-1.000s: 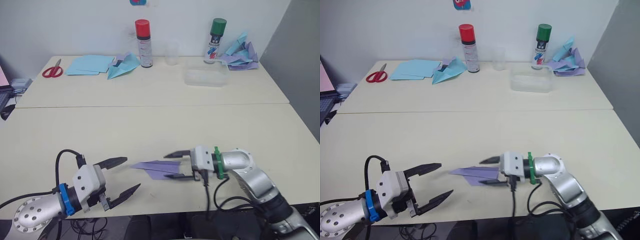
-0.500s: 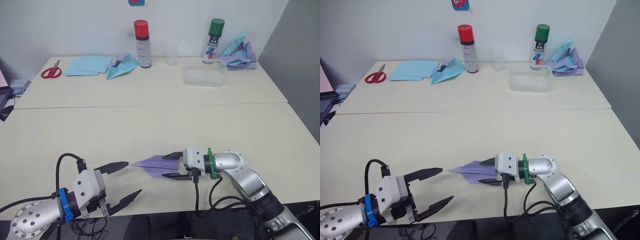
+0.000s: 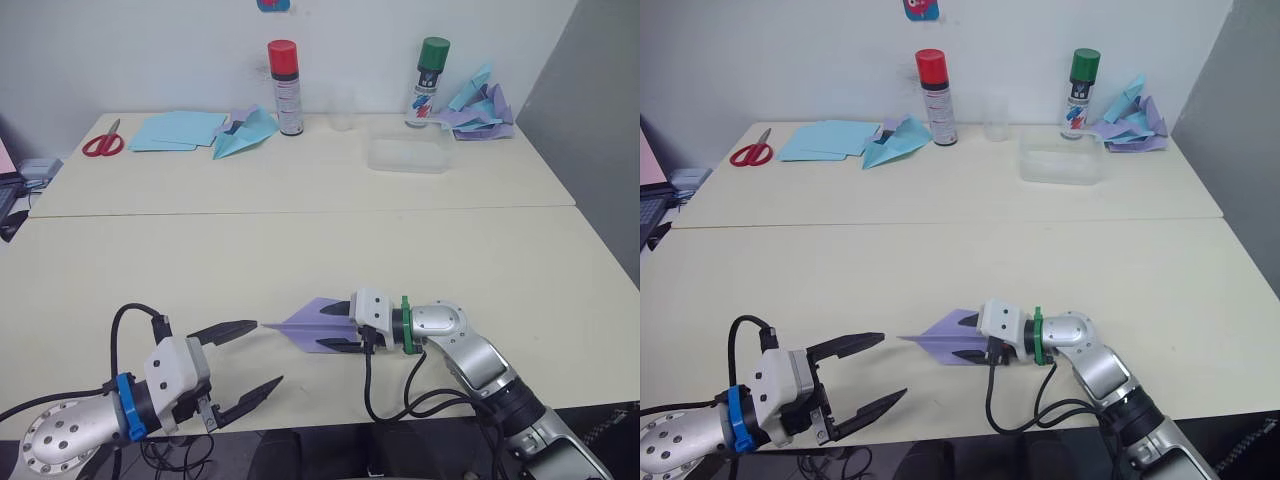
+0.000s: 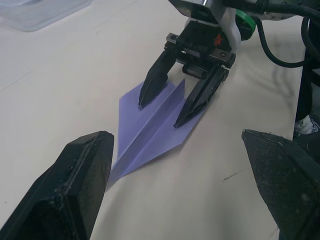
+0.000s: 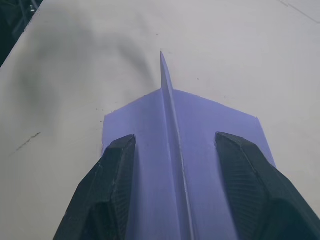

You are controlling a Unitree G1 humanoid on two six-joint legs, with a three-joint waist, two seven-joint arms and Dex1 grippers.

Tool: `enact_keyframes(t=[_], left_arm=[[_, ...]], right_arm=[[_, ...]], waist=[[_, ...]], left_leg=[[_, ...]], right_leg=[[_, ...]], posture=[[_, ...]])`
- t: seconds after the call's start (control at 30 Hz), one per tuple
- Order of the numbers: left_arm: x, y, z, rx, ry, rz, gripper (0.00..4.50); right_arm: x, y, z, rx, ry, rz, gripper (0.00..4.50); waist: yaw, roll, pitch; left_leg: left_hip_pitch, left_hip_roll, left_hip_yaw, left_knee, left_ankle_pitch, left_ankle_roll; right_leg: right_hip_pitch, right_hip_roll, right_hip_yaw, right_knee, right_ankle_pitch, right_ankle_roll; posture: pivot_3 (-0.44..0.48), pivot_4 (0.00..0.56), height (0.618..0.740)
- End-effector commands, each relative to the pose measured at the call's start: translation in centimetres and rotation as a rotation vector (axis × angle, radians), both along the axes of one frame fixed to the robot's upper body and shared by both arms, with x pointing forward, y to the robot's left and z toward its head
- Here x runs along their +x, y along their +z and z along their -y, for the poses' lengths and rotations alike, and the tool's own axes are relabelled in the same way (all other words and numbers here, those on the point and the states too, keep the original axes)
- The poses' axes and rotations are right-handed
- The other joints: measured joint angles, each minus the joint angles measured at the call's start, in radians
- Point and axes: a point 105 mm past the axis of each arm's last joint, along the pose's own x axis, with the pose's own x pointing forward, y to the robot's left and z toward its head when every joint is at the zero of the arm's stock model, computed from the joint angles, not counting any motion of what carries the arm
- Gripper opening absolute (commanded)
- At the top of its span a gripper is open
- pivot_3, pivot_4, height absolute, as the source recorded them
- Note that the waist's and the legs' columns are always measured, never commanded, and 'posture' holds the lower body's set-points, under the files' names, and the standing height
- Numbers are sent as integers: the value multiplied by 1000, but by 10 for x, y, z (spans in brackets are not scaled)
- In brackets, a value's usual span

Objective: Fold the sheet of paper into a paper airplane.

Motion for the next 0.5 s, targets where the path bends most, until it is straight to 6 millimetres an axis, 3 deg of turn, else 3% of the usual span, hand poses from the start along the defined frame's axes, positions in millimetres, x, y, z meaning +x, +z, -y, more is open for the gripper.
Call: enact_keyframes(t=[0.03, 0.23, 0.5], left_arm=[[-2, 10, 4, -4, -17, 41, 4500], [-1, 12, 3, -15, 3, 44, 4500], [9, 27, 7, -144, 36, -28, 4500]], right_arm=[[5, 4, -2, -13, -4, 29, 2261], [6, 0, -2, -34, 1, 27, 179], [15, 7, 14, -2, -100, 7, 79]], waist=[[0, 0, 0], [0, 0, 0], [1, 0, 0]], left_leg=[[0, 0, 0, 0, 0, 0], [0, 0, 0, 0, 0, 0], [0, 0, -1, 0, 0, 0]], right_leg=[[0, 0, 0, 0, 0, 0], [0, 0, 0, 0, 0, 0], [0, 0, 0, 0, 0, 0]], posture=[[0, 150, 740], [0, 150, 740], [0, 150, 740]])
